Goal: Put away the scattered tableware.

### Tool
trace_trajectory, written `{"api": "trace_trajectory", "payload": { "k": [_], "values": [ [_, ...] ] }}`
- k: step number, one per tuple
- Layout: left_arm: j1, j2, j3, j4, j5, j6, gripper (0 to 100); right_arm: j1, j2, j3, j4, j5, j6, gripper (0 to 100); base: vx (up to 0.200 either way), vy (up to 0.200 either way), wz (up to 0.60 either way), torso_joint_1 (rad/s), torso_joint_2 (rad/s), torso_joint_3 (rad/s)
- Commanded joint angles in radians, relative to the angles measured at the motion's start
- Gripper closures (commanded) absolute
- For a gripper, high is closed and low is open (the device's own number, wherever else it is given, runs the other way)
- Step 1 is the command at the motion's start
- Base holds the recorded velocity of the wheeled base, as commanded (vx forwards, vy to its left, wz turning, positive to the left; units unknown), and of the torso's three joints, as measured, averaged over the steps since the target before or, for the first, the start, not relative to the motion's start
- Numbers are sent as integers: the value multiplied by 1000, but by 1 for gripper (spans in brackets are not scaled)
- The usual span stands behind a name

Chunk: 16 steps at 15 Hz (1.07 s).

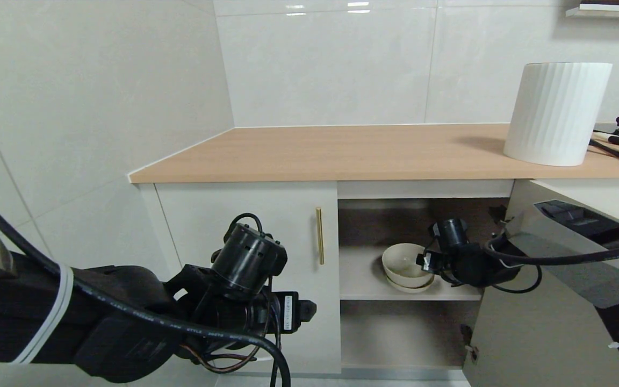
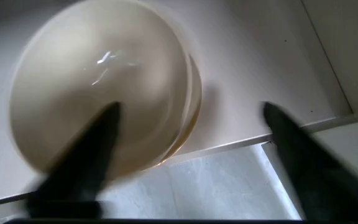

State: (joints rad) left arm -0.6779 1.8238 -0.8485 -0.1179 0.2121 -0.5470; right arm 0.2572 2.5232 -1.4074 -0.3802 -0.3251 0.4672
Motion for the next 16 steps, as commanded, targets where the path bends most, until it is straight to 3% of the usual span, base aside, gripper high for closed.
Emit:
{"api": "trace_trajectory", "payload": {
  "k": [1, 5, 7, 9, 10, 13, 16],
  "values": [
    [1, 0, -1, 0, 1, -1, 0, 0, -7, 2, 0, 0, 1, 0, 0, 0, 0, 0, 0, 0],
    [21, -51, -1, 0, 4, -1, 0, 7, -75, 62, 1, 8, 1, 0, 0, 0, 0, 0, 0, 0],
    [55, -126, -1, 1, 4, 7, 0, 39, -193, 139, 75, 15, 2, 0, 0, 0, 0, 0, 0, 0],
    [93, -228, 5, 10, 0, 32, 0, 65, -348, 222, 162, 63, 7, 0, 0, 0, 0, 0, 0, 0],
    [116, -322, 9, 38, -2, 62, 0, 89, -471, 303, 198, 106, 5, 0, 0, 0, 0, 0, 0, 0],
    [112, -520, 14, 187, -19, 113, 0, 142, -689, 490, 215, 124, 5, 0, 0, 0, 0, 0, 0, 0],
    [106, -736, 37, 394, -185, 127, 0, 186, -966, 628, 282, 126, 4, 0, 0, 0, 0, 0, 0, 0]
  ]
}}
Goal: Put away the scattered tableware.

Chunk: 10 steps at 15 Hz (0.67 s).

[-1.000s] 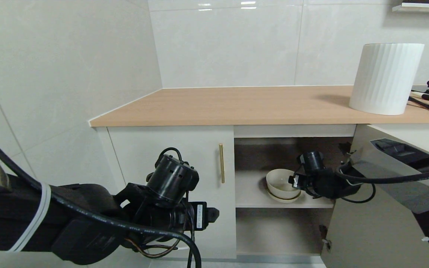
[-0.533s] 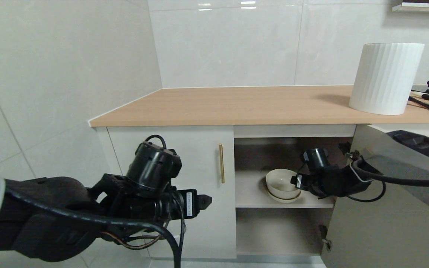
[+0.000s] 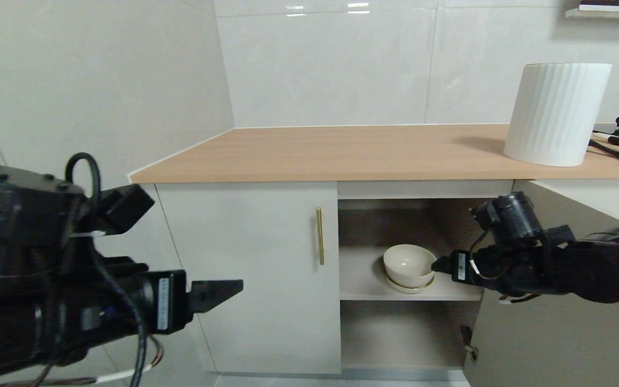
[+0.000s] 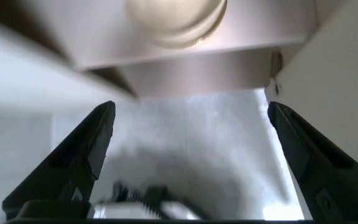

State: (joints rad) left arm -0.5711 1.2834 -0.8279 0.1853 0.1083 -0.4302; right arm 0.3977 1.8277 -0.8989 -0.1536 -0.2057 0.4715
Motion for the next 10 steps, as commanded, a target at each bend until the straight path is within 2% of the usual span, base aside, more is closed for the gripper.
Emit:
{"api": "trace_trajectory", "payload": {
  "k": [1, 2, 4, 10],
  "values": [
    [14, -233, 24, 100, -114, 8, 0, 76, -340, 121, 115, 9, -1, 0, 0, 0, 0, 0, 0, 0],
    [39, -273, 39, 98, -144, 10, 0, 99, -429, 118, 220, 34, -1, 0, 0, 0, 0, 0, 0, 0],
    [45, -294, 38, 98, -145, 10, 0, 144, -565, 117, 344, 85, 1, 0, 0, 0, 0, 0, 0, 0],
    [45, -289, 33, 95, -144, 10, 0, 153, -610, 152, 393, 94, -2, 0, 0, 0, 0, 0, 0, 0]
  ]
}}
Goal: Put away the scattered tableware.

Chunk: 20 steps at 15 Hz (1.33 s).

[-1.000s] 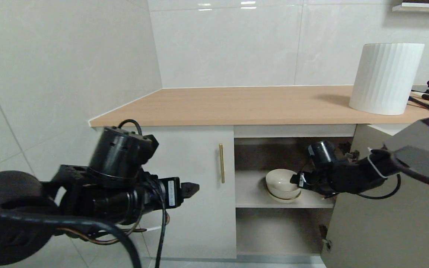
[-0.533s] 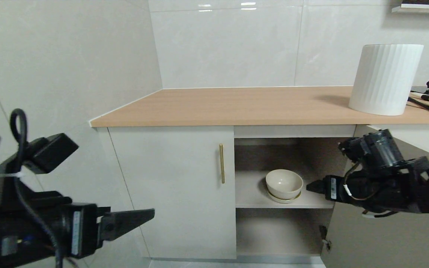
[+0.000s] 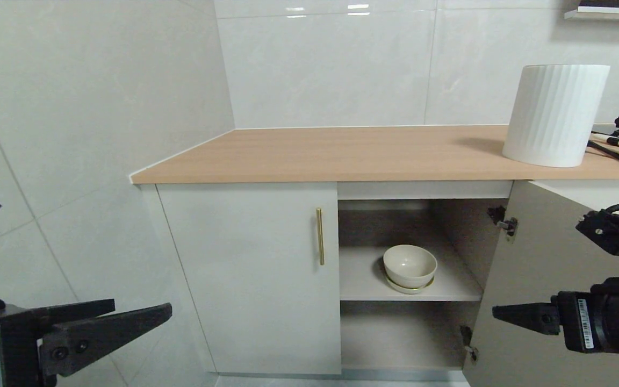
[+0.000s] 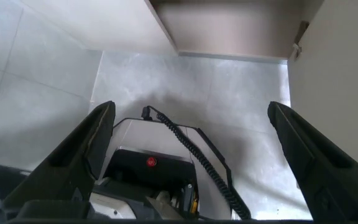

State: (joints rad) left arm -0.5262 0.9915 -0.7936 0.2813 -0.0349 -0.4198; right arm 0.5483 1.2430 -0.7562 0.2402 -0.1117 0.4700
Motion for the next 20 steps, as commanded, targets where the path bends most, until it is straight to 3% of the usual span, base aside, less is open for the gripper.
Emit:
{"api": "trace_trajectory", "payload": {
  "k": [1, 14, 20],
  "values": [
    [0, 13, -3, -1, 0, -1, 0, 2, -31, 21, -1, -2, -1, 0, -200, 0, 0, 2, 2, 7],
    [0, 39, 7, -1, -5, -1, 0, 2, -31, 35, 1, -6, -4, 0, -200, 0, 0, 2, 0, 2],
    [0, 38, 8, -1, -7, 1, 0, 2, -31, 35, 2, -9, -4, 0, 0, 0, 0, 0, 0, 0]
  ]
}}
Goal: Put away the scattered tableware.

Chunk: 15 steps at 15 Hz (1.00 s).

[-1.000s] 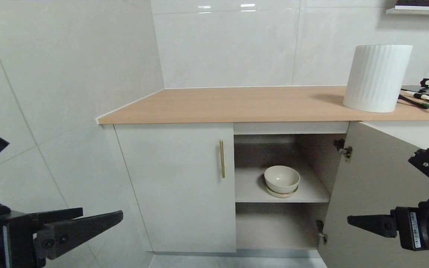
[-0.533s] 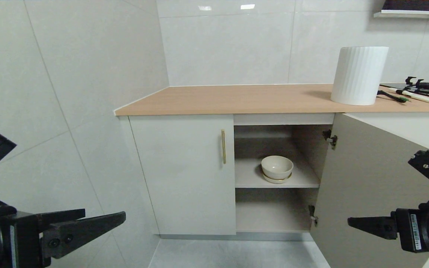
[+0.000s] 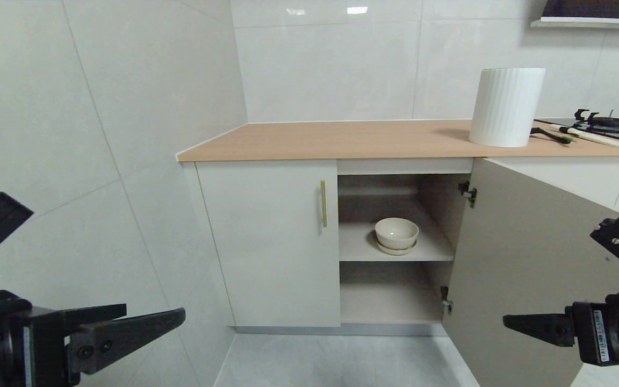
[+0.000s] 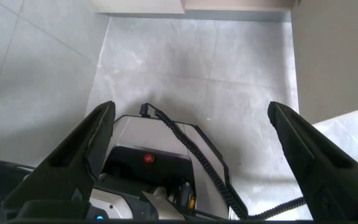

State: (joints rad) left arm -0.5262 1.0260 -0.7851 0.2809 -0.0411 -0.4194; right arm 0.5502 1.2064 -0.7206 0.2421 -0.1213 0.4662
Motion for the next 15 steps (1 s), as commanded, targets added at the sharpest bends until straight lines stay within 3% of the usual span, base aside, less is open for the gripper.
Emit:
{"api": "trace_trajectory", "payload": {
  "k": [1, 3, 6, 15],
  "values": [
    [0, 2, 0, 0, 1, 1, 0, 0, 5, 1, 0, 0, 0, 0, 0, 0, 0, 0, 0, 0],
    [0, 3, 0, 0, 4, 1, 0, 0, 5, 1, 3, 0, -1, 0, 0, 0, 0, 0, 0, 0],
    [0, 3, 0, 1, 6, 1, 0, -1, 12, -19, 95, -1, -17, 0, 0, -200, 0, 2, 2, 4],
    [0, 2, 1, 0, 4, 1, 0, -36, 82, -25, 198, -78, -44, 0, 0, -200, 0, 2, 3, 2]
  ]
}}
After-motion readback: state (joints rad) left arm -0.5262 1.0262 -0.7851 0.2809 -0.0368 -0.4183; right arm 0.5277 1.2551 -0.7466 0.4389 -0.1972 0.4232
